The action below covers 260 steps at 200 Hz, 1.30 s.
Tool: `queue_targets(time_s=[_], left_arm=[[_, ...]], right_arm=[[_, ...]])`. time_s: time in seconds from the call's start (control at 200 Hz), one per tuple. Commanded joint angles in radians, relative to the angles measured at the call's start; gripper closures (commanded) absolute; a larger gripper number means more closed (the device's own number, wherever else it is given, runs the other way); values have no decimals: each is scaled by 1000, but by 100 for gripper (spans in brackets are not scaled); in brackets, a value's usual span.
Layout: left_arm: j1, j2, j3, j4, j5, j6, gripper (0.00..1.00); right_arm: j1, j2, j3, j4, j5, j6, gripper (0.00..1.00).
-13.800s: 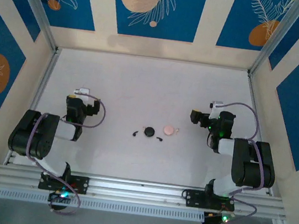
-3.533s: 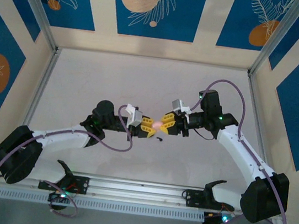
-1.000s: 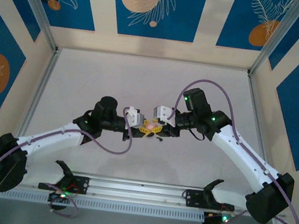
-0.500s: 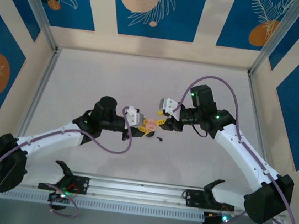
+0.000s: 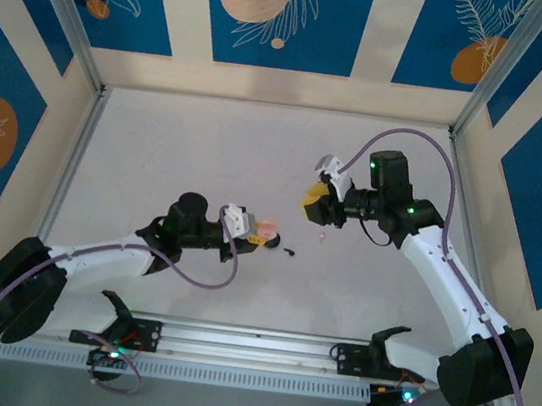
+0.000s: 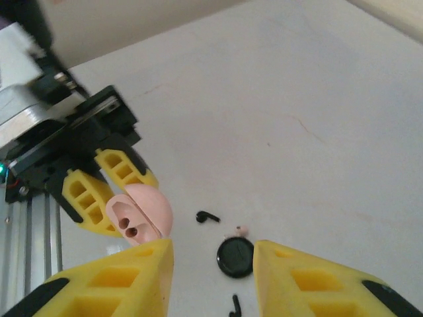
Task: Insert wireless bluetooth earbuds into charging case
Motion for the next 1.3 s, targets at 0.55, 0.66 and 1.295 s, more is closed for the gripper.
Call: queue_targets(time_s=[0.55,0.66,1.295], left_arm=[[1,74,-47,189,-79,-71,90],[1,70,-52,194,-86,-76,91],[1,35,-64,160,-106,-71,91]], right_arm=[[-131,515,206,-370,342,543,69],[-121,583,243,-403,378,567,70],[-44,777,339,-479,483,611,69]])
